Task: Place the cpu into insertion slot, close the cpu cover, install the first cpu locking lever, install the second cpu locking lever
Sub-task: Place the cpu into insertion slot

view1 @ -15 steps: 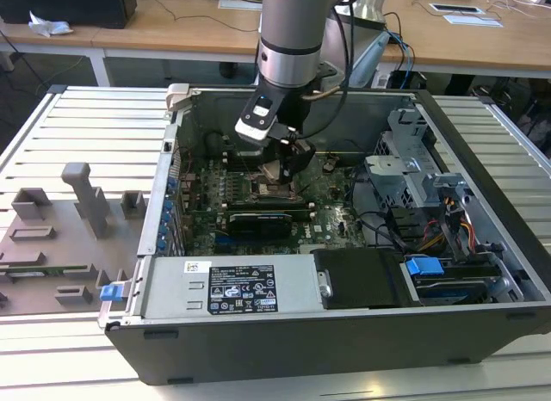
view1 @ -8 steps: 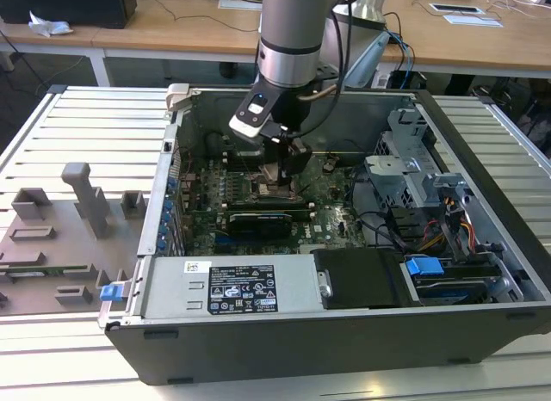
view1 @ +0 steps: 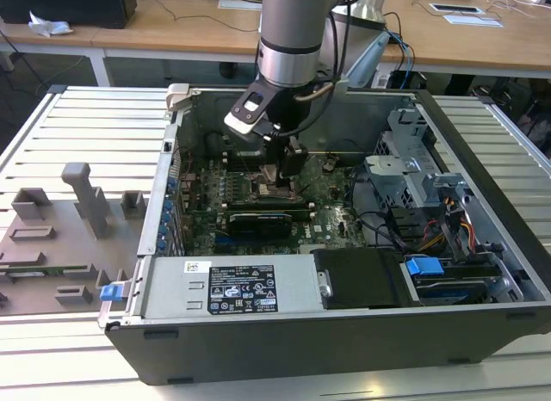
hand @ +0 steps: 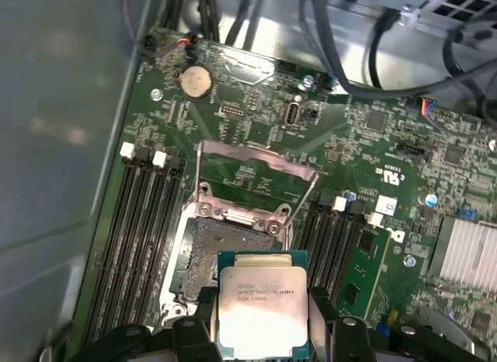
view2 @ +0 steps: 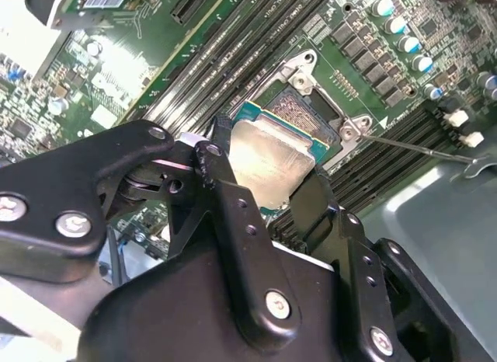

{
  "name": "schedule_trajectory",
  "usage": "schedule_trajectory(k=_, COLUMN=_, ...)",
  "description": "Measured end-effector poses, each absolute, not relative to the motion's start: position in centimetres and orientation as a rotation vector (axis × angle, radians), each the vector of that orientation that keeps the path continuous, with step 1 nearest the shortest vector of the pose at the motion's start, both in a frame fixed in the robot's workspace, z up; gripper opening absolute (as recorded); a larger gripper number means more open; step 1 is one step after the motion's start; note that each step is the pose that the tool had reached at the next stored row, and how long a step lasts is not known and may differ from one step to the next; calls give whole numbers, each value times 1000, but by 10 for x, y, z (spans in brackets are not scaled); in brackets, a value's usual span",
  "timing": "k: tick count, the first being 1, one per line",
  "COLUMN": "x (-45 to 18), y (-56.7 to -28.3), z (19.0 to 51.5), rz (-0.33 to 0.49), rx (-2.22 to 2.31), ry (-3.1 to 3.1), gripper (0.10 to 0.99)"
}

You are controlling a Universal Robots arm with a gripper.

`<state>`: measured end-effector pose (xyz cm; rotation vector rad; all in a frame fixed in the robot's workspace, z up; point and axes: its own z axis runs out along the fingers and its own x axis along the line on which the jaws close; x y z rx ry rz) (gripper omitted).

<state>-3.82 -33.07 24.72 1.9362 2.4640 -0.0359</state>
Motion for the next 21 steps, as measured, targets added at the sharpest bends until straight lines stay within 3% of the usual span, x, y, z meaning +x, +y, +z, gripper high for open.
schedule_trajectory(k=16, x=-38, y=-331, z=246, rz=-53, rx=2152, ry=2269, gripper=545)
schedule_trajectory(k=21, x=-38, y=-331, z=246, rz=-17, rx=2137, ry=2252, gripper=545)
